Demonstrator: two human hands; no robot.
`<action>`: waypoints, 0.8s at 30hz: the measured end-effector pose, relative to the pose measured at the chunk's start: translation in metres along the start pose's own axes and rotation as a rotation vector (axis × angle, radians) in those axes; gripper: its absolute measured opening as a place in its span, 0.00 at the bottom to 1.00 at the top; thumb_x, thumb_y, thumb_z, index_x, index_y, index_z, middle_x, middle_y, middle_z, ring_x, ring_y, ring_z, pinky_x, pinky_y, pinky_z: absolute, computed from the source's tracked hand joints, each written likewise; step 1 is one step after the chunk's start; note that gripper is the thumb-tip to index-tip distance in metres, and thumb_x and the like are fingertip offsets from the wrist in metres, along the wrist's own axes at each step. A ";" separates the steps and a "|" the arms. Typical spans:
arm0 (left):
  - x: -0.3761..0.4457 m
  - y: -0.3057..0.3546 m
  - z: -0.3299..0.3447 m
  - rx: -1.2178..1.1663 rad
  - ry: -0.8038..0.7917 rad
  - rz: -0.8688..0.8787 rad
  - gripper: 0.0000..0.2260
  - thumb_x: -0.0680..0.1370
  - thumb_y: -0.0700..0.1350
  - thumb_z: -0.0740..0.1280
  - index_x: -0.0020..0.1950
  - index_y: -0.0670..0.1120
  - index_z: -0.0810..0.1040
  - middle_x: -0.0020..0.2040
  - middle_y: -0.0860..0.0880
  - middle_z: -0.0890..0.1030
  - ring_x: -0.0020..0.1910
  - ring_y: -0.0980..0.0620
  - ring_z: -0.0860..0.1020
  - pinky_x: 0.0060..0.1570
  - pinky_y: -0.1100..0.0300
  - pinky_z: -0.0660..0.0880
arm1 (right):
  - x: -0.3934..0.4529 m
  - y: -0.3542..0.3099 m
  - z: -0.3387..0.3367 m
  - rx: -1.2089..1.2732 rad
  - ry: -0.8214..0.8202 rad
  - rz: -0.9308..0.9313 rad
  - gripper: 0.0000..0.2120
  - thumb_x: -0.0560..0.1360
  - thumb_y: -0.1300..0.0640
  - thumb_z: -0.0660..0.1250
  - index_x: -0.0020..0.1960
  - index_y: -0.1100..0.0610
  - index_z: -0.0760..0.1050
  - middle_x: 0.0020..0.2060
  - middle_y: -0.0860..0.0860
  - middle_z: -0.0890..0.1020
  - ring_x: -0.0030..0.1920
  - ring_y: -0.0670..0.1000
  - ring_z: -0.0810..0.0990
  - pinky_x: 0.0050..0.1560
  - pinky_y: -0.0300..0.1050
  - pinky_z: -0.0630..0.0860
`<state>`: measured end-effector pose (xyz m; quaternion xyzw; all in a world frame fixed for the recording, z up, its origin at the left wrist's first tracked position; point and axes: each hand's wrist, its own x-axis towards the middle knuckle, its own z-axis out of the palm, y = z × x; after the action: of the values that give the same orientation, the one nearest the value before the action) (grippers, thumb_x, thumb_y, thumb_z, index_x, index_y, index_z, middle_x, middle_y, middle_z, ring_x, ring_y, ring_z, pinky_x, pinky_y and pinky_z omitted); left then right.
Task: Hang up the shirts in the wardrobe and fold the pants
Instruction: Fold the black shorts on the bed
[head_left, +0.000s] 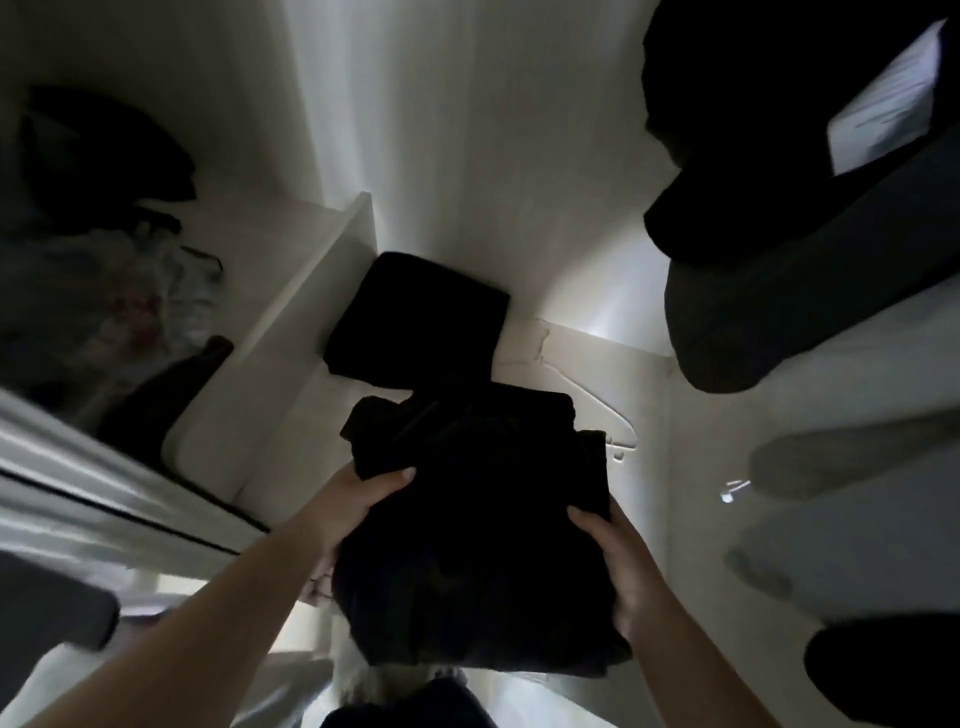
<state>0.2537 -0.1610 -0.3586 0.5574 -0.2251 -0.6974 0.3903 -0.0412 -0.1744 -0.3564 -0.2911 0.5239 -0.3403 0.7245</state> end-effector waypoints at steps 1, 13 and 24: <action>0.011 0.007 0.000 0.037 -0.016 0.013 0.27 0.61 0.56 0.80 0.58 0.53 0.79 0.52 0.47 0.84 0.51 0.46 0.83 0.44 0.56 0.80 | 0.008 0.000 -0.002 0.026 -0.019 -0.006 0.26 0.67 0.54 0.75 0.64 0.49 0.74 0.59 0.59 0.80 0.58 0.62 0.79 0.58 0.58 0.75; 0.177 0.056 0.056 0.266 -0.240 0.095 0.21 0.71 0.45 0.74 0.63 0.54 0.74 0.56 0.54 0.82 0.56 0.54 0.80 0.56 0.59 0.75 | 0.092 -0.047 -0.063 -0.058 0.280 -0.148 0.21 0.71 0.62 0.66 0.63 0.60 0.73 0.56 0.60 0.81 0.57 0.59 0.80 0.52 0.48 0.78; 0.315 0.071 0.137 0.333 -0.217 0.241 0.24 0.69 0.45 0.76 0.63 0.45 0.77 0.58 0.46 0.82 0.60 0.48 0.78 0.64 0.52 0.72 | 0.184 -0.115 -0.131 -0.481 0.549 -0.282 0.17 0.77 0.68 0.63 0.64 0.60 0.73 0.59 0.60 0.79 0.60 0.59 0.78 0.64 0.57 0.72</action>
<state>0.1211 -0.4706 -0.4568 0.5049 -0.4427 -0.6547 0.3471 -0.1477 -0.3989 -0.4068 -0.4199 0.7179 -0.3693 0.4146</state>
